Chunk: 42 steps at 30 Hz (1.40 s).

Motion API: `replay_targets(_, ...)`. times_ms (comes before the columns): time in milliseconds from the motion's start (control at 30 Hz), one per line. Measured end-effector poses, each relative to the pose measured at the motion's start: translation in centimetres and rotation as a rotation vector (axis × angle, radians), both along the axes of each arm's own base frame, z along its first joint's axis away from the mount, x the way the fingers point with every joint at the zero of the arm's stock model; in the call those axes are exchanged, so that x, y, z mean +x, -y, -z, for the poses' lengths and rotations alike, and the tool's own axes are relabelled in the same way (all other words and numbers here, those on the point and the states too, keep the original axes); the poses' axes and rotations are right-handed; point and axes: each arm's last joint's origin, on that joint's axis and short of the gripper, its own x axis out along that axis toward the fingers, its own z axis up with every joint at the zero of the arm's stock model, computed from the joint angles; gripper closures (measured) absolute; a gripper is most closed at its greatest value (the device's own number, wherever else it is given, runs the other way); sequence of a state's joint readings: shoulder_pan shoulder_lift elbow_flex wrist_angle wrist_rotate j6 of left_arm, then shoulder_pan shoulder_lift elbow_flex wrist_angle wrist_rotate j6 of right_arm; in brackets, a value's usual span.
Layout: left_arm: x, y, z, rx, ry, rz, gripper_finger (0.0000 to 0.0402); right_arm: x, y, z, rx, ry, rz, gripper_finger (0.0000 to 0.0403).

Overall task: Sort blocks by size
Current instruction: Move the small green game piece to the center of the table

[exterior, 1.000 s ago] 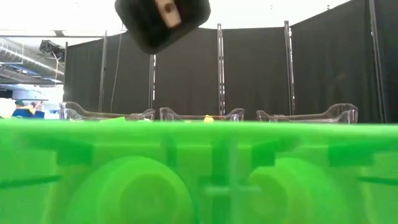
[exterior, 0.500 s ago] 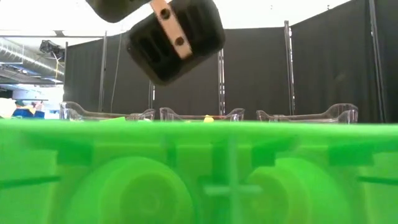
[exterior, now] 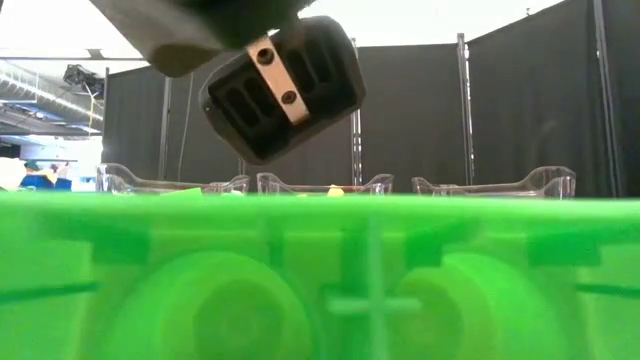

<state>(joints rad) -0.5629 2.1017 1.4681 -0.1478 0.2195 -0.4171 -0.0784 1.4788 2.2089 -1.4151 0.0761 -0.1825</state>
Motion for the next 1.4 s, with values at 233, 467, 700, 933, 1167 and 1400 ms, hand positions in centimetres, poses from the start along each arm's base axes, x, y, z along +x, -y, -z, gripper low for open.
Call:
replay_targets(233,0.0,0.0,0.0,0.006,0.019,0.052,0.0401,0.0,0.0,0.0,-0.003,-0.001,-0.002,0.0321)
replay_targets(467,0.4,0.2,1.1,-0.046,0.007,0.107,0.0401,0.0,0.0,0.0,-0.009,-0.002,-0.006,0.0321)
replay_targets(700,1.0,-0.6,1.5,-0.020,0.029,0.121,0.0401,0.0,0.0,0.0,-0.030,-0.006,-0.023,0.0321)
replay_targets(933,1.8,-1.6,2.6,-0.022,0.017,0.129,0.0402,0.0,0.0,0.0,-0.043,-0.008,-0.034,0.0321)
replay_targets(1167,3.2,-5.5,3.0,0.084,-0.016,0.033,0.0401,0.0,0.1,0.0,-0.048,-0.009,-0.026,0.0321)
replay_targets(1400,5.4,-11.4,3.3,0.138,-0.009,-0.082,0.0401,0.0,0.1,0.0,-0.048,-0.010,-0.026,0.0321)
